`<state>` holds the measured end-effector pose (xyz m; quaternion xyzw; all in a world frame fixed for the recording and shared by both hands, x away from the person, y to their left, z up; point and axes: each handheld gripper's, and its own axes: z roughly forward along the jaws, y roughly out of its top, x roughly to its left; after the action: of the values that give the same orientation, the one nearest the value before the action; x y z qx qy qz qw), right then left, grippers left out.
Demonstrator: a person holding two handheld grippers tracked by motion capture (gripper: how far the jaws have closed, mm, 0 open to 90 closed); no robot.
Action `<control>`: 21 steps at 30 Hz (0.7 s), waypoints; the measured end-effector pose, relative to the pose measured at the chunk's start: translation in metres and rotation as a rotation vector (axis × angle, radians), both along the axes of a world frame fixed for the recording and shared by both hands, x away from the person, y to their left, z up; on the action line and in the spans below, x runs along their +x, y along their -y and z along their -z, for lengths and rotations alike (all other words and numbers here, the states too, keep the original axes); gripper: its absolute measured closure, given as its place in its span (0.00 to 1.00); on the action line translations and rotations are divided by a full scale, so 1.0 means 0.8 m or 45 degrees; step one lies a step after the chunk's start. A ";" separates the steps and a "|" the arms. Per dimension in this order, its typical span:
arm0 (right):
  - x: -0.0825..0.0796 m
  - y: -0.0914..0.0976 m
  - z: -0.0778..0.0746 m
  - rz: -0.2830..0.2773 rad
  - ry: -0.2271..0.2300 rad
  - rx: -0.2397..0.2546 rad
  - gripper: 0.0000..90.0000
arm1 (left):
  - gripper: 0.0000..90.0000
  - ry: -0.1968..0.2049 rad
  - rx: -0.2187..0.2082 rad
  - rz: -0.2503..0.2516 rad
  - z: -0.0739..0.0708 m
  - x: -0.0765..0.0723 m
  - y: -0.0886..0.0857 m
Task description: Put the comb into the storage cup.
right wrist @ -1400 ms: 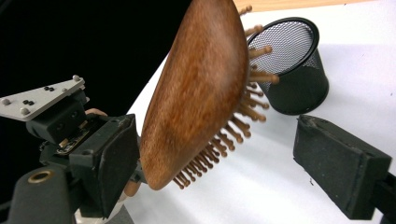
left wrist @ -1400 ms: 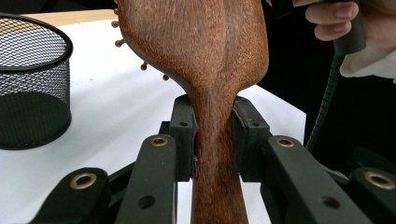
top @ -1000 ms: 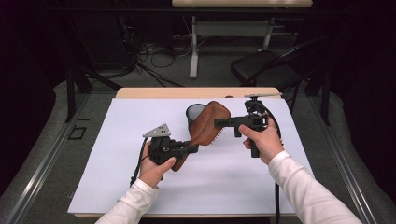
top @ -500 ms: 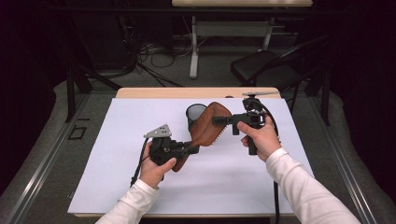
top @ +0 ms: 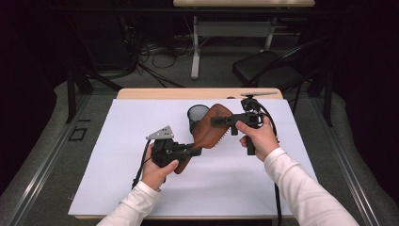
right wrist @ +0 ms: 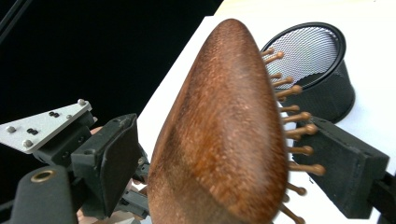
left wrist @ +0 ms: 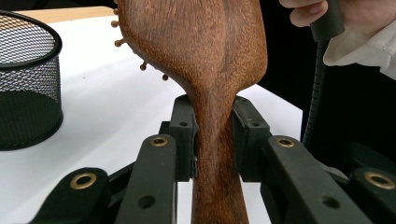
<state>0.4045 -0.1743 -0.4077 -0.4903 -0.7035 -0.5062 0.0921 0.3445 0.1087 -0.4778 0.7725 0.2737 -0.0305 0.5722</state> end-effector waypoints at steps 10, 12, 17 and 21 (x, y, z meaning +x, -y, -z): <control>-0.002 -0.006 0.000 -0.025 -0.014 0.021 0.16 | 0.81 0.000 0.003 0.006 0.001 0.000 0.000; -0.003 -0.006 0.000 -0.026 -0.014 0.018 0.16 | 0.81 -0.001 0.003 0.006 0.001 0.000 0.001; -0.003 -0.005 0.000 -0.024 -0.027 0.024 0.16 | 0.81 0.001 0.001 0.006 0.003 0.001 0.001; -0.002 -0.004 0.001 -0.031 -0.037 0.020 0.16 | 0.81 -0.005 0.005 0.010 0.005 0.002 0.001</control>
<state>0.4032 -0.1709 -0.4082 -0.4884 -0.7040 -0.5032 0.1124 0.3460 0.1077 -0.4814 0.7746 0.2718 -0.0340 0.5701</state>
